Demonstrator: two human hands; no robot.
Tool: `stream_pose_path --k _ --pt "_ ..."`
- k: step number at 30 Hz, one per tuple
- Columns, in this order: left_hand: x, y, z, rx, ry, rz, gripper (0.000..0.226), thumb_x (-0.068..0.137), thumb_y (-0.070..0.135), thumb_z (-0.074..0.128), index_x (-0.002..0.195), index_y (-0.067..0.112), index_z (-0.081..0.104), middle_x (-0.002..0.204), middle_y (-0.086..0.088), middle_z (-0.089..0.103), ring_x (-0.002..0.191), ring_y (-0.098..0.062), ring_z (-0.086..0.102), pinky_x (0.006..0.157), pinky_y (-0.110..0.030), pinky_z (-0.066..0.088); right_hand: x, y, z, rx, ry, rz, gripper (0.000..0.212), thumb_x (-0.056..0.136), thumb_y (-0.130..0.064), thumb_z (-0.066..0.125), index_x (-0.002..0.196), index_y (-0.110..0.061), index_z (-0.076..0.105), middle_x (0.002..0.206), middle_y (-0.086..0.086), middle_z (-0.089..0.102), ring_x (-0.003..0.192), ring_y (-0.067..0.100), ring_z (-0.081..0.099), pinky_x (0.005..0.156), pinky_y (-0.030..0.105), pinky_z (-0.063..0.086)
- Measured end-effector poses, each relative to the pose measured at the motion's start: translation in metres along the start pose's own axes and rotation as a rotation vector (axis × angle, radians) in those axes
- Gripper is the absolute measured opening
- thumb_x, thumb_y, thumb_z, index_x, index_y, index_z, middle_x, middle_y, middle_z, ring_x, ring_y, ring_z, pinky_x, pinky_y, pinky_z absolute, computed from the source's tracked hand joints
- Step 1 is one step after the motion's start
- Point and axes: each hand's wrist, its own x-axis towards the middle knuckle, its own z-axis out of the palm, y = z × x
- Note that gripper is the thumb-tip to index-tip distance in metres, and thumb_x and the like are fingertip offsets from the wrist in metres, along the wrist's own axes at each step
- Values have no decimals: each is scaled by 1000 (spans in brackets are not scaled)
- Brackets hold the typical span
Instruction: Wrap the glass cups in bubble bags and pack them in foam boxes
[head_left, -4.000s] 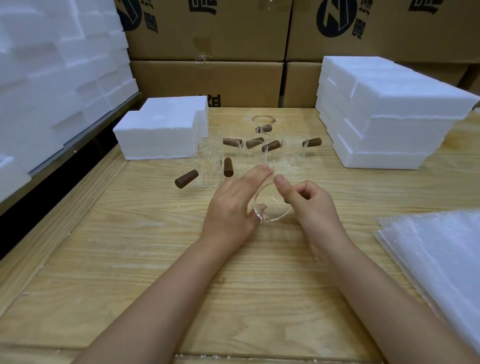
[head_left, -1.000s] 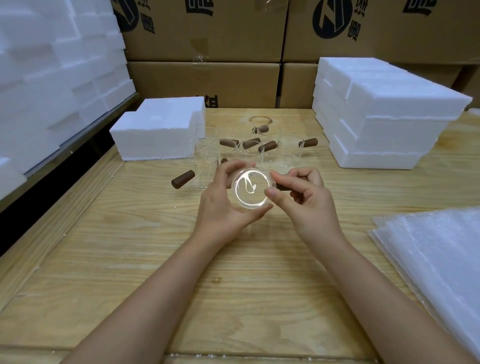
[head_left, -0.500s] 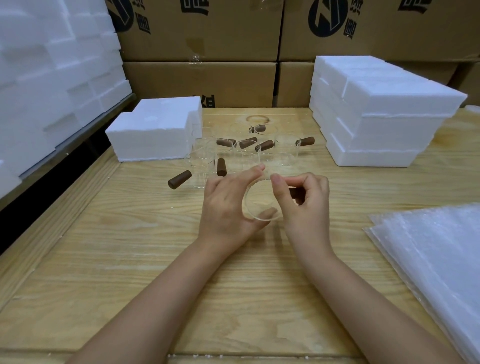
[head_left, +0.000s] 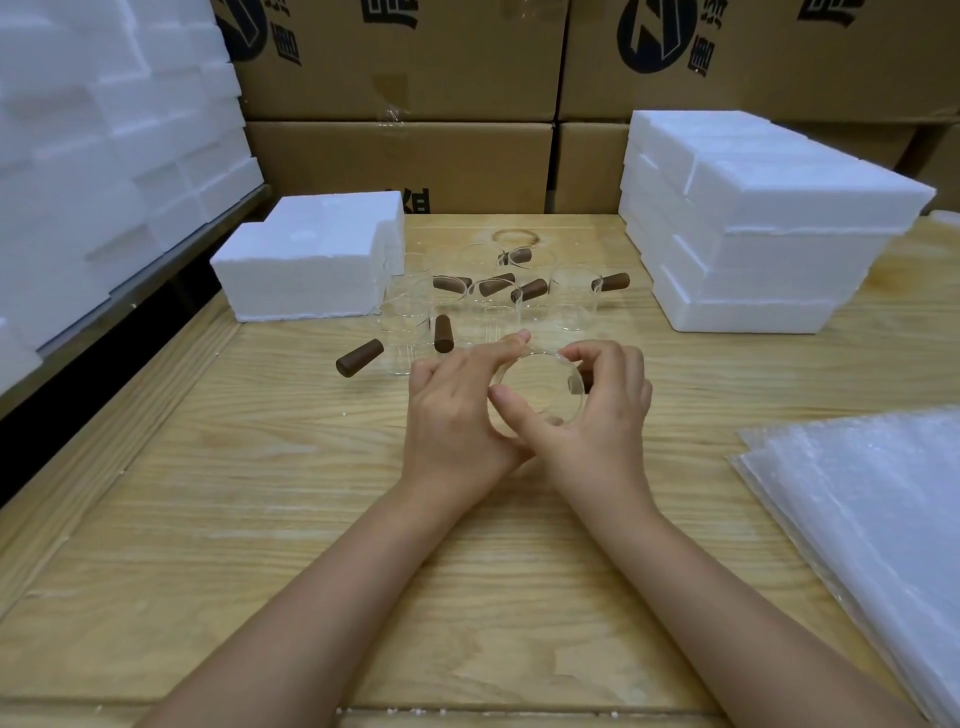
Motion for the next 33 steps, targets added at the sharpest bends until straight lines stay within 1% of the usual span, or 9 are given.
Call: stream_pose_path --k 4,8,13,16,18,22,28,31,33 --pt "-1 4 3 51 0 5 54 66 43 68 102 2 66 111 -2 71 91 -19 70 82 -32 34 6 0 -1 102 26 110 53 64 -68 61 82 -19 49 87 -10 47 88 12 49 87 41 43" --pt "-3 2 7 37 -19 -69 63 56 39 82 106 4 65 110 2 71 93 -16 69 85 -28 33 13 4 -5 205 -17 146 37 86 -56 55 69 -24 47 81 -8 48 85 23 51 82 40 42" --pt "-5 -5 7 -39 1 -201 70 53 38 92 111 14 62 104 15 64 100 24 44 91 -27 35 19 8 -8 151 -153 70 26 95 -35 46 70 -27 44 82 -9 46 95 27 54 91 47 41" --pt "-5 -7 7 -68 1 -245 69 52 40 92 109 17 61 101 20 60 100 33 34 89 -34 39 18 10 -9 124 -211 16 18 97 -26 50 79 -29 49 88 -11 46 93 25 50 92 49 41" --pt "-5 -7 7 -81 17 -242 68 52 46 87 107 17 61 98 23 59 99 34 33 87 -36 41 16 10 -9 118 -243 4 7 93 -31 54 89 -25 55 94 -12 46 98 25 49 92 45 42" --pt "-3 -6 5 -96 34 -235 65 53 50 75 105 15 61 93 34 48 99 37 29 81 -41 45 12 5 -8 53 -247 32 33 83 -35 69 101 -9 58 103 -5 42 105 27 46 94 31 39" --pt "-5 -5 6 -96 29 -242 69 50 37 92 105 11 60 97 24 55 100 38 26 78 -50 50 9 -3 -8 -1 -268 73 66 56 -44 80 107 -10 53 118 -2 30 112 26 46 99 30 41" --pt "-5 -7 6 -73 34 -218 71 50 31 95 109 10 63 98 18 57 99 36 28 77 -47 49 8 -1 -8 27 -264 69 64 57 -40 84 107 -13 53 121 0 30 111 19 47 96 20 41" --pt "-4 -7 5 -69 32 -183 71 53 33 92 114 11 62 105 16 59 98 24 38 83 -46 47 9 0 -8 156 -208 100 50 65 -39 83 101 -18 55 118 -1 33 98 1 49 82 6 39"
